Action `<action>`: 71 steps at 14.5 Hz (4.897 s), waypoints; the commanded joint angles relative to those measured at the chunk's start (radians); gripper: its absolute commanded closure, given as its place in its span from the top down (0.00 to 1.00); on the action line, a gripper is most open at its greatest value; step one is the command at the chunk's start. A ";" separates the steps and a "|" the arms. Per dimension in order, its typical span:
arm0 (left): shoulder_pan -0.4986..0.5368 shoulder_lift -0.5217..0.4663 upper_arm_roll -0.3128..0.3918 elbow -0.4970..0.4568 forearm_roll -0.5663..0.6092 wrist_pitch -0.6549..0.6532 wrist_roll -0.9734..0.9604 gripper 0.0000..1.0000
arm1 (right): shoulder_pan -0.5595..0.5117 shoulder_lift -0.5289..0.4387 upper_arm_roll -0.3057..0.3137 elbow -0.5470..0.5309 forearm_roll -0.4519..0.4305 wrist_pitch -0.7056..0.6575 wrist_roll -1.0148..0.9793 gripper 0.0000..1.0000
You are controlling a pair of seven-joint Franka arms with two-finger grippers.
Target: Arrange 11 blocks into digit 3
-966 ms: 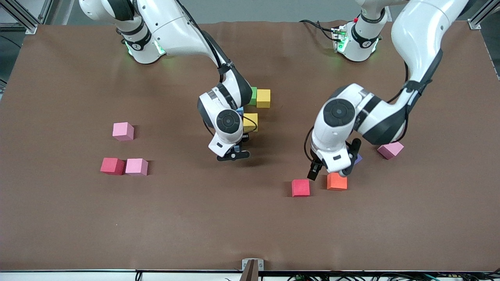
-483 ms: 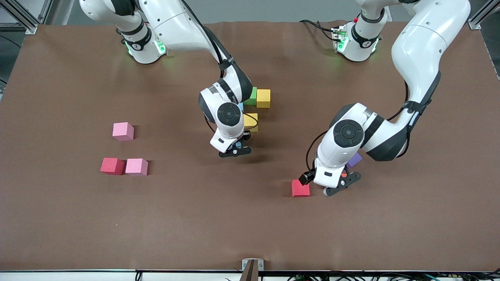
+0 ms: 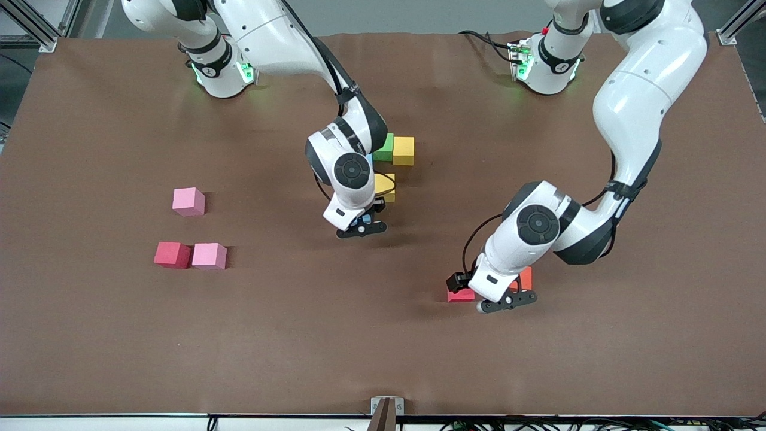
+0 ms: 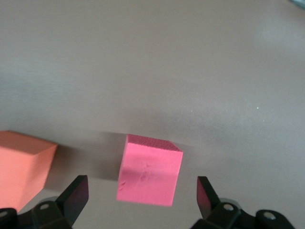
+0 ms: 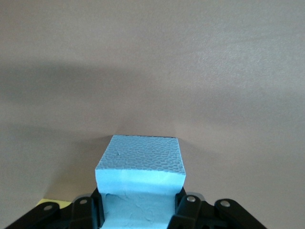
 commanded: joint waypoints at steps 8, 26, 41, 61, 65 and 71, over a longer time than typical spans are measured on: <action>-0.039 0.131 0.000 0.077 -0.015 0.019 0.080 0.98 | 0.028 -0.021 0.007 -0.081 0.015 0.006 0.012 0.31; 0.016 0.076 0.044 0.064 -0.197 0.004 -0.072 0.26 | 0.025 -0.033 0.007 -0.088 0.041 0.006 0.033 0.31; -0.034 -0.272 -0.008 -0.396 -0.183 0.032 -1.365 0.19 | -0.193 -0.163 -0.005 0.170 0.030 -0.402 -0.011 1.00; -0.221 -0.254 -0.013 -0.610 0.245 0.220 -2.266 0.22 | -0.629 -0.235 -0.005 -0.150 -0.135 -0.099 -0.523 1.00; -0.237 -0.252 -0.013 -0.613 0.245 0.220 -2.296 0.22 | -0.641 -0.211 -0.004 -0.181 -0.125 -0.070 -0.522 1.00; -0.260 -0.254 -0.013 -0.616 0.245 0.218 -2.352 0.22 | -0.638 -0.194 0.001 -0.250 -0.099 0.028 -0.519 1.00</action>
